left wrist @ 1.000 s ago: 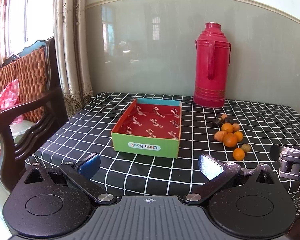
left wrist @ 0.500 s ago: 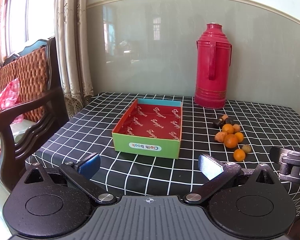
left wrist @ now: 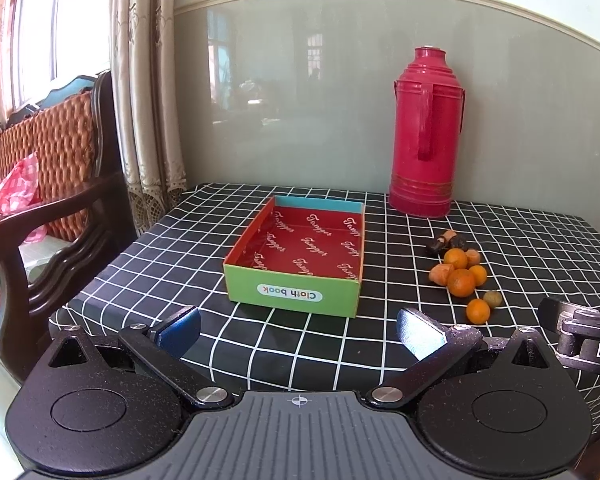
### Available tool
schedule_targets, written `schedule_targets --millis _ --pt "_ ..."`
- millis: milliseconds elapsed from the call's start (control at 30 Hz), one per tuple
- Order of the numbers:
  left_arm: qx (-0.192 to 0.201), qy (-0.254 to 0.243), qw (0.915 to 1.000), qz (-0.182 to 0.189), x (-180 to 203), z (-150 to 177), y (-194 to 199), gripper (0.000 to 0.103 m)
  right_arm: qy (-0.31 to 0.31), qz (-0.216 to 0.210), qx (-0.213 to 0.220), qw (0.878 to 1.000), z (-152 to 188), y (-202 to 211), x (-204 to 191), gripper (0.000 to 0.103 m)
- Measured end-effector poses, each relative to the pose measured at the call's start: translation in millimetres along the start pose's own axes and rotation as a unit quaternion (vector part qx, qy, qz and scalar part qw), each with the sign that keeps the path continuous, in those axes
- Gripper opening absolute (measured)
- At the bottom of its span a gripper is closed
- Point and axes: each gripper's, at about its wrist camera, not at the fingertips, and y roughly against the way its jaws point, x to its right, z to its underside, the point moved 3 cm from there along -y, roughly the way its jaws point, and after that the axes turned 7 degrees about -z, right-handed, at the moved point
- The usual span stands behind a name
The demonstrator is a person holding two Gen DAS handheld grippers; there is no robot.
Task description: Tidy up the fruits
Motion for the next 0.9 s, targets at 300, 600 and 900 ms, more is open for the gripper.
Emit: schedule_targets --millis 300,600,900 --pt "0.002 0.0 1.0 0.002 2.3 -1.8 -0.3 0.103 0.001 0.0 0.001 1.0 -2.4 0.5 -0.1 0.097" --pt "0.004 -0.001 1.0 0.002 3.2 -1.6 -0.6 0.103 0.001 -0.001 -0.001 1.0 -1.6 -0.4 -0.4 0.097" --pt "0.008 -0.004 1.0 0.001 4.8 -1.7 -0.3 0.103 -0.008 0.001 0.0 1.0 -0.2 -0.7 3.1 0.097"
